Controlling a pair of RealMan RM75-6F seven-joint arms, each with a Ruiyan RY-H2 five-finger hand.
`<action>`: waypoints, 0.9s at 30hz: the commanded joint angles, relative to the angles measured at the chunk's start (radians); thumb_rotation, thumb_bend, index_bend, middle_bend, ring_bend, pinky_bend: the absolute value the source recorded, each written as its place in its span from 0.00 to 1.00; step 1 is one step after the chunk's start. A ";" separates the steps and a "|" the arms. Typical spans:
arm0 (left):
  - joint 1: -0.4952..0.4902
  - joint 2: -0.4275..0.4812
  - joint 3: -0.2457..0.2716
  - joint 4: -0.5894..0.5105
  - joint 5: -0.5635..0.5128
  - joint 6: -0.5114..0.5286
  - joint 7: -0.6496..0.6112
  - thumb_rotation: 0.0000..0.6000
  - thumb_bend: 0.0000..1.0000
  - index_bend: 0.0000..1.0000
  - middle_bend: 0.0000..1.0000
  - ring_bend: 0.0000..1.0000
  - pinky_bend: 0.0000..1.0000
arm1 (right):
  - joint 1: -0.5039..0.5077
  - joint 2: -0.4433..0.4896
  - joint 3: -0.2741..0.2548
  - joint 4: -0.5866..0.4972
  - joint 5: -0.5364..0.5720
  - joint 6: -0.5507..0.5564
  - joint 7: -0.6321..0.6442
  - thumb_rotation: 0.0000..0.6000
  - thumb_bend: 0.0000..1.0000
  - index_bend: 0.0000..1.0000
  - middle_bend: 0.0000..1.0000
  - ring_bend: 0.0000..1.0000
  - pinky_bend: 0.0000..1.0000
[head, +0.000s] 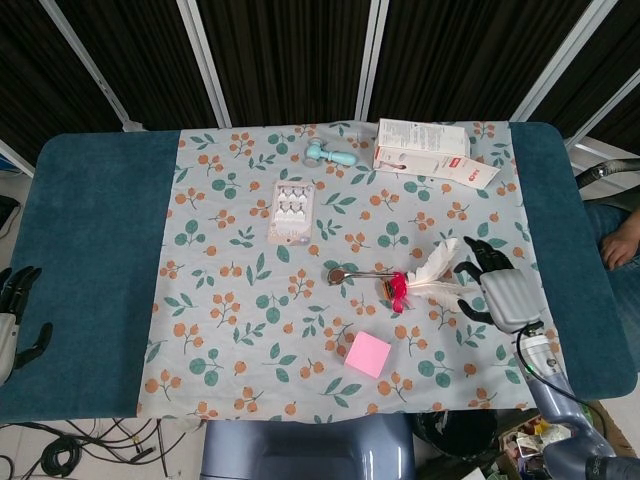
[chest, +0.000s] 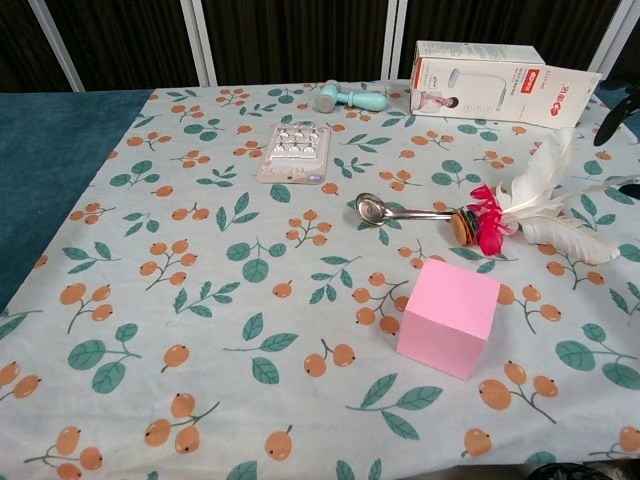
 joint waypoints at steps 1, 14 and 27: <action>0.000 0.000 0.000 0.000 0.001 0.000 0.001 1.00 0.39 0.07 0.08 0.00 0.00 | 0.007 -0.022 0.001 0.024 0.003 -0.008 0.002 1.00 0.21 0.39 0.02 0.04 0.14; 0.001 -0.001 -0.003 -0.003 -0.013 -0.004 0.007 1.00 0.39 0.07 0.08 0.00 0.00 | 0.012 -0.095 0.001 0.127 -0.008 0.006 0.045 1.00 0.24 0.48 0.02 0.05 0.14; 0.001 -0.002 -0.006 -0.004 -0.021 -0.005 0.008 1.00 0.39 0.07 0.08 0.00 0.00 | 0.020 -0.136 -0.001 0.209 -0.018 -0.001 0.096 1.00 0.27 0.55 0.02 0.05 0.14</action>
